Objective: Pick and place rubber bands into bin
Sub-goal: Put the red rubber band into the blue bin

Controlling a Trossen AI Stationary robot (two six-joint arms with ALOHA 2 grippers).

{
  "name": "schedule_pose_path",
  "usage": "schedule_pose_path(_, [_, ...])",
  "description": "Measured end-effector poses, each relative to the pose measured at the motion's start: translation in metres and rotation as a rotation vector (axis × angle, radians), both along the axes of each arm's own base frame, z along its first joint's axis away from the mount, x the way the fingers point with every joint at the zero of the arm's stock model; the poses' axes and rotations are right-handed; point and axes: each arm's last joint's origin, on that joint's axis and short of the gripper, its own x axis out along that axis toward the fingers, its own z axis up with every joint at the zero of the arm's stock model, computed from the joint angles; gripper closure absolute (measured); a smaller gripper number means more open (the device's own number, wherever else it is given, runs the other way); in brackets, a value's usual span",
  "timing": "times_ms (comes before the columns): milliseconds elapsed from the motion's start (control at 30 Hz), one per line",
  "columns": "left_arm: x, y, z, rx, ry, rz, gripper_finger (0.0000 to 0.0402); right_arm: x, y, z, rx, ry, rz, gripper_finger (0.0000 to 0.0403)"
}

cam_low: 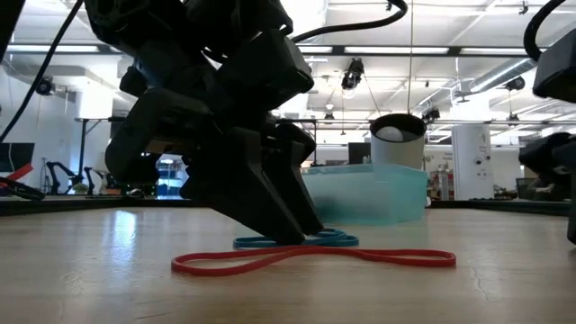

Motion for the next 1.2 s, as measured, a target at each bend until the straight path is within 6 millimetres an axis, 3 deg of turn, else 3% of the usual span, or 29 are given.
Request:
schedule_pose_path(133, [0.0,0.0,0.0,0.0,0.001,0.0,0.0253,-0.004,-0.004,-0.004,0.027,0.015,-0.044,0.0313])
schedule_pose_path(400, [0.0,0.0,0.0,0.001,0.002,0.0,0.0253,-0.003,-0.002,-0.004,-0.014,0.017,0.043,0.039])
schedule_pose_path(867, [-0.001,0.0,-0.001,0.001,0.003,0.0,0.0253,0.013,0.014,0.014,-0.212,-0.085,0.28,0.0395])
schedule_pose_path(1200, [-0.001,0.0,-0.001,0.002,0.005,0.0,0.0253,0.026,0.026,0.036,-0.369,-0.162,0.33,0.0395])
